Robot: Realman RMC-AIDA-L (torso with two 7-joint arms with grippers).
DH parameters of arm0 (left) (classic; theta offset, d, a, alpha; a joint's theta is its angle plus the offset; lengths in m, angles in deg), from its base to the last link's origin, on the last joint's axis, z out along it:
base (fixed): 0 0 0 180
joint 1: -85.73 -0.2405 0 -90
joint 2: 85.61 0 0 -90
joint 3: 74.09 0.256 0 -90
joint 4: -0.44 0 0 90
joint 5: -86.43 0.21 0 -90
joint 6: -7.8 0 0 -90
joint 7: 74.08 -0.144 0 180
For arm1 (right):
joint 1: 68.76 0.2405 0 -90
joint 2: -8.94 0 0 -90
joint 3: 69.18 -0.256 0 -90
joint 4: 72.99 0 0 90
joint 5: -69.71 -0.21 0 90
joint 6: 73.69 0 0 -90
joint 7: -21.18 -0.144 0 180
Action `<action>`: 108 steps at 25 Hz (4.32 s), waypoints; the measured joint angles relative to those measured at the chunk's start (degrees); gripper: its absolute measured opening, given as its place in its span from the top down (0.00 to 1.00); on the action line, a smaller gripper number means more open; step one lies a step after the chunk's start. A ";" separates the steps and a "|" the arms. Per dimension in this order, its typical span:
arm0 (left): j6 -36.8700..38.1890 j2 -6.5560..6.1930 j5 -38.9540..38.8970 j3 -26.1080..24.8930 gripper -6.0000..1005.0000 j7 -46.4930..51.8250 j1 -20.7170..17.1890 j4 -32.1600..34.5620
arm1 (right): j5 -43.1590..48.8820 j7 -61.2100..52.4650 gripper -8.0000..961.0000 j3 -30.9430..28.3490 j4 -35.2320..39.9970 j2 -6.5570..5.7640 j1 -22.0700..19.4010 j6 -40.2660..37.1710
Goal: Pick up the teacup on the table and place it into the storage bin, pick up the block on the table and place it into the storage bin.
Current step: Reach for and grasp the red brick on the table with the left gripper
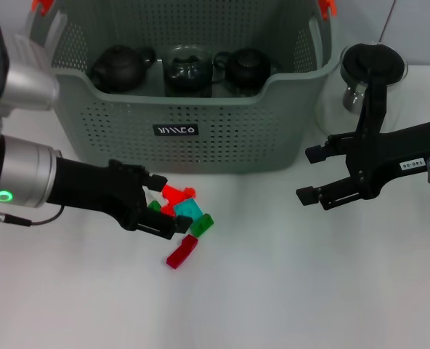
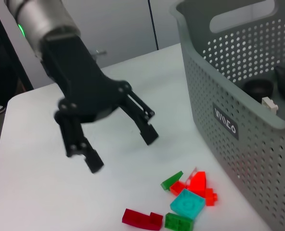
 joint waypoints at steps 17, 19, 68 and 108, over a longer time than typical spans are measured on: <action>-14.25 0.04 0.37 -0.79 0.05 -5.23 -0.62 -10.39 | 0.01 0.12 0.05 -0.13 -0.46 0.13 0.18 0.46; -15.27 0.04 0.38 -0.81 0.05 -6.57 -0.63 -11.30 | 0.01 0.15 0.05 -0.14 -0.50 0.18 0.18 0.50; -23.83 -0.03 2.67 -0.39 0.05 -21.40 2.09 -20.36 | 0.01 0.17 0.05 0.01 -0.53 1.45 0.44 1.69; -22.89 0.31 2.50 2.38 0.05 -18.76 4.34 -22.55 | 0.01 0.53 0.05 -0.14 -0.53 1.26 0.38 1.81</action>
